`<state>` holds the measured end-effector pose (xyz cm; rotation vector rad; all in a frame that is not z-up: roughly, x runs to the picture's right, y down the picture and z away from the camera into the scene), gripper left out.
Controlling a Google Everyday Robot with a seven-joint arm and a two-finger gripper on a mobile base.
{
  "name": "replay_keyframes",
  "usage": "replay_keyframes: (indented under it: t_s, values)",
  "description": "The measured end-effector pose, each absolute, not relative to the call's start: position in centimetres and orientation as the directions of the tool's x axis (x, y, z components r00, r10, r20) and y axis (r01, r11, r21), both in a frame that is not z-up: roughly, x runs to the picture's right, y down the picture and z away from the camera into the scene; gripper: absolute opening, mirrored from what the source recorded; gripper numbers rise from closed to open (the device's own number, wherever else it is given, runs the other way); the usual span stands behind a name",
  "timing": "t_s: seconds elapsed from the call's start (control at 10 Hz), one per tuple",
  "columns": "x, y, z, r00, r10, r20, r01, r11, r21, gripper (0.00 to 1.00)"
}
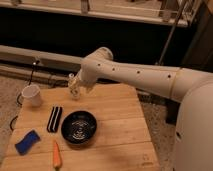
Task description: Place the pepper on the white sponge
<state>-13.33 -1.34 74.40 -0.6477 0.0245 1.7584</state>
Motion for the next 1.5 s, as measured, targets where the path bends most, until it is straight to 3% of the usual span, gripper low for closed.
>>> replay_keyframes:
  t_s: [1.5]
  values:
    - [-13.59, -1.31, 74.12, -0.134, 0.895, -0.426, -0.902, -0.289, -0.322, 0.57]
